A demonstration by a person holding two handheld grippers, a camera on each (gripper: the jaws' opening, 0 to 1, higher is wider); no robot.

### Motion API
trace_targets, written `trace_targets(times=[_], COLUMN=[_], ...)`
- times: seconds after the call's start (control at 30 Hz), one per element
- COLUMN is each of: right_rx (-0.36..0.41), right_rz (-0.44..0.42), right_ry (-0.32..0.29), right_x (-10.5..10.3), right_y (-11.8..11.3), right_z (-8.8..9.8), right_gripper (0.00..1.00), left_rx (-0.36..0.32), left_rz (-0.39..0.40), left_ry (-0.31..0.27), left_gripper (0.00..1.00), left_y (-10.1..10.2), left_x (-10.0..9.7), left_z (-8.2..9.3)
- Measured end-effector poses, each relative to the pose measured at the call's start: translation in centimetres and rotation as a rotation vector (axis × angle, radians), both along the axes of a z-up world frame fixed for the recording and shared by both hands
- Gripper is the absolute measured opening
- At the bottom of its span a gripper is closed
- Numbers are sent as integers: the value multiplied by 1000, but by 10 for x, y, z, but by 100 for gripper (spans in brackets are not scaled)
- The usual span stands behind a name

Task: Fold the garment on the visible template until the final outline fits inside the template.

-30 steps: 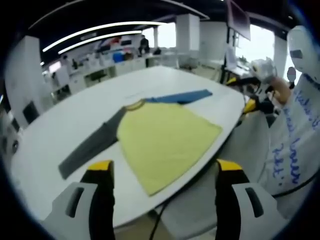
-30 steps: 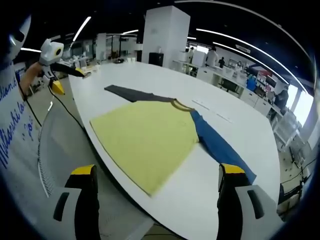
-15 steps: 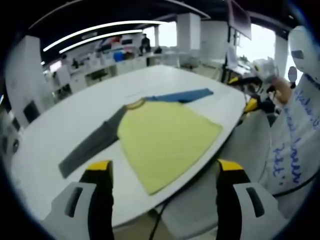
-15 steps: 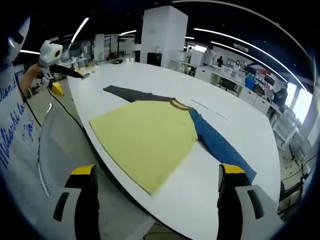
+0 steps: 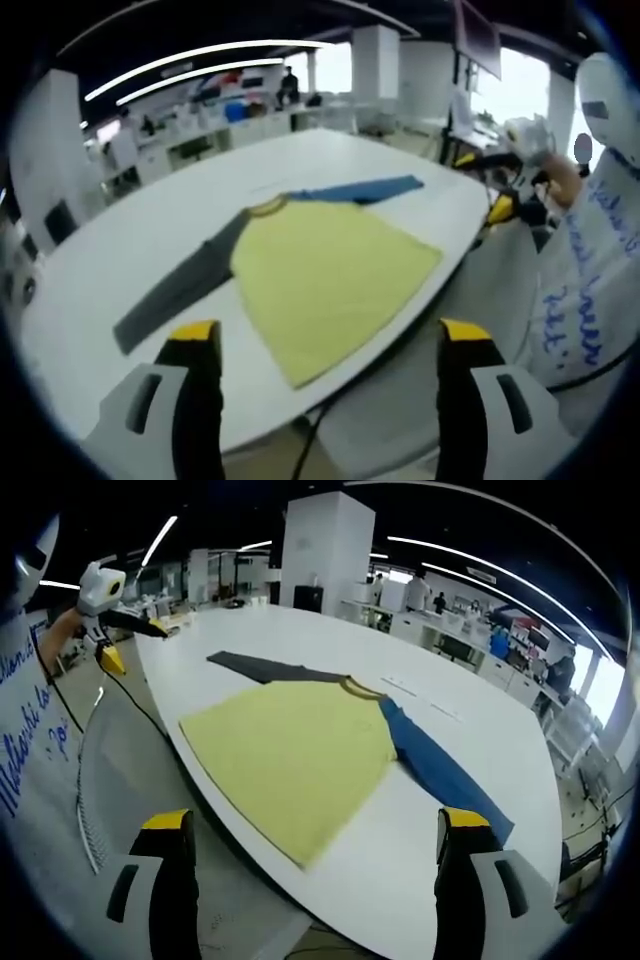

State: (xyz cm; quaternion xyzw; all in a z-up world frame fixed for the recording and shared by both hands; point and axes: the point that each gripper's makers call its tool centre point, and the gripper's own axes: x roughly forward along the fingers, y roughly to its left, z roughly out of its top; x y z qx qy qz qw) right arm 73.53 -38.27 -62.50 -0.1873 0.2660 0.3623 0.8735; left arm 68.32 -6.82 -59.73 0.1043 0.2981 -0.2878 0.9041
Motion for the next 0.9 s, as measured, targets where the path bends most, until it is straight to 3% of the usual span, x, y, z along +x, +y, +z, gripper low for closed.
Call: trace_targets(times=[0.9], right_rx=[13], right_rz=[13], right_ry=[1], right_x=[-3], right_y=[0], right_z=[-1], right_gripper=[100], left_rx=[-5], left_rz=[19], left_ry=[-10], left_gripper=[100], left_y=[1], left_x=[-7], left_z=[-2])
